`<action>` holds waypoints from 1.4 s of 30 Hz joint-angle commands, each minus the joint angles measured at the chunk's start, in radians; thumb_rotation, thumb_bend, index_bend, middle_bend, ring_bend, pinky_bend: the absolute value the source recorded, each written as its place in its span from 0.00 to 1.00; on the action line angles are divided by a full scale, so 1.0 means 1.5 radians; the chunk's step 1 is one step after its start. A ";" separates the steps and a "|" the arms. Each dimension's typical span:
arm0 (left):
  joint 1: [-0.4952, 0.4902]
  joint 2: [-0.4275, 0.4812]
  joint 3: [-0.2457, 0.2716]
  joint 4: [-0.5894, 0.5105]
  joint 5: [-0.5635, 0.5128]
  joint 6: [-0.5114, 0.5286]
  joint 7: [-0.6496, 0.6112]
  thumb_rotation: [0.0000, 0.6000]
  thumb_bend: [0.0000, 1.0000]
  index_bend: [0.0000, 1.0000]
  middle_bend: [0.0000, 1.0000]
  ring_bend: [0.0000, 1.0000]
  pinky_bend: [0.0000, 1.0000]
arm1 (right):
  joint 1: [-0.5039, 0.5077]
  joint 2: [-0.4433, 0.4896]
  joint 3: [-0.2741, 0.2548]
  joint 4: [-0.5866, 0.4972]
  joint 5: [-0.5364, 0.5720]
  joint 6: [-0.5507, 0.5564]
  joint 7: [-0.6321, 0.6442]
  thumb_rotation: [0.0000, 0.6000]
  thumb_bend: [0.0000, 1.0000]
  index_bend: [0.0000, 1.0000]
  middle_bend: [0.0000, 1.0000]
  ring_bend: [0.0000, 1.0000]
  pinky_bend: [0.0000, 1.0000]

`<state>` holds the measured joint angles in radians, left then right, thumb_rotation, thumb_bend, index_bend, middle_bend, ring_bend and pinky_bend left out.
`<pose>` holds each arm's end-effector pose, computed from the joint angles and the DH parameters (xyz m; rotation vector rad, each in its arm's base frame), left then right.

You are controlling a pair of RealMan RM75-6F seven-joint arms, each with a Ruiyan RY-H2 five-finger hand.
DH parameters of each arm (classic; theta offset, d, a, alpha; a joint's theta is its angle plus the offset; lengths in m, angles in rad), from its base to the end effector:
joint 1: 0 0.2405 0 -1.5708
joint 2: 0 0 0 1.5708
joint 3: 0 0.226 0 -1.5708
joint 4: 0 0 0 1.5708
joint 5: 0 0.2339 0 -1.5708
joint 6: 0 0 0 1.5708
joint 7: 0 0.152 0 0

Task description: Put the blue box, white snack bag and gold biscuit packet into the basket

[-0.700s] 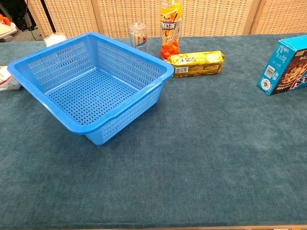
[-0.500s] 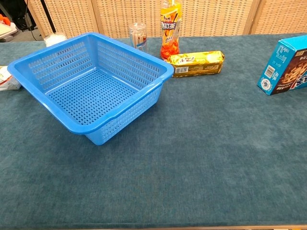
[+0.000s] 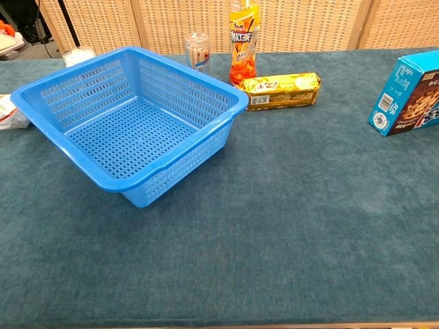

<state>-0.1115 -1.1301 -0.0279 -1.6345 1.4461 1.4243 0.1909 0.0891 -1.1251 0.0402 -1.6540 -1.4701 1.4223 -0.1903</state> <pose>-0.2949 0.1903 0.1095 -1.4589 -0.8493 -0.7318 -0.2909 -0.1864 0.1092 1.4587 -0.8574 0.7466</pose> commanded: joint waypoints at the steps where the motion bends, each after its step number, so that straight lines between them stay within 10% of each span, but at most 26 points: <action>1: -0.001 -0.002 0.001 -0.002 -0.001 -0.002 0.006 1.00 0.27 0.00 0.00 0.00 0.02 | 0.001 -0.001 -0.001 0.002 0.002 -0.003 0.001 1.00 0.18 0.00 0.00 0.00 0.07; 18: -0.002 -0.003 0.004 -0.010 -0.002 -0.006 0.022 1.00 0.28 0.00 0.00 0.00 0.02 | 0.020 -0.011 0.003 0.031 -0.050 0.008 0.039 1.00 0.18 0.00 0.00 0.00 0.07; 42: -0.026 -0.032 -0.004 0.031 -0.068 -0.077 0.040 1.00 0.30 0.00 0.00 0.00 0.02 | 0.287 -0.102 0.105 0.186 0.028 -0.297 0.036 1.00 0.18 0.00 0.00 0.00 0.07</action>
<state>-0.1464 -1.1722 -0.0311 -1.5972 1.3585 1.3218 0.2498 0.4804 -1.2540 0.1770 -1.4159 -1.4476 1.0135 -0.1113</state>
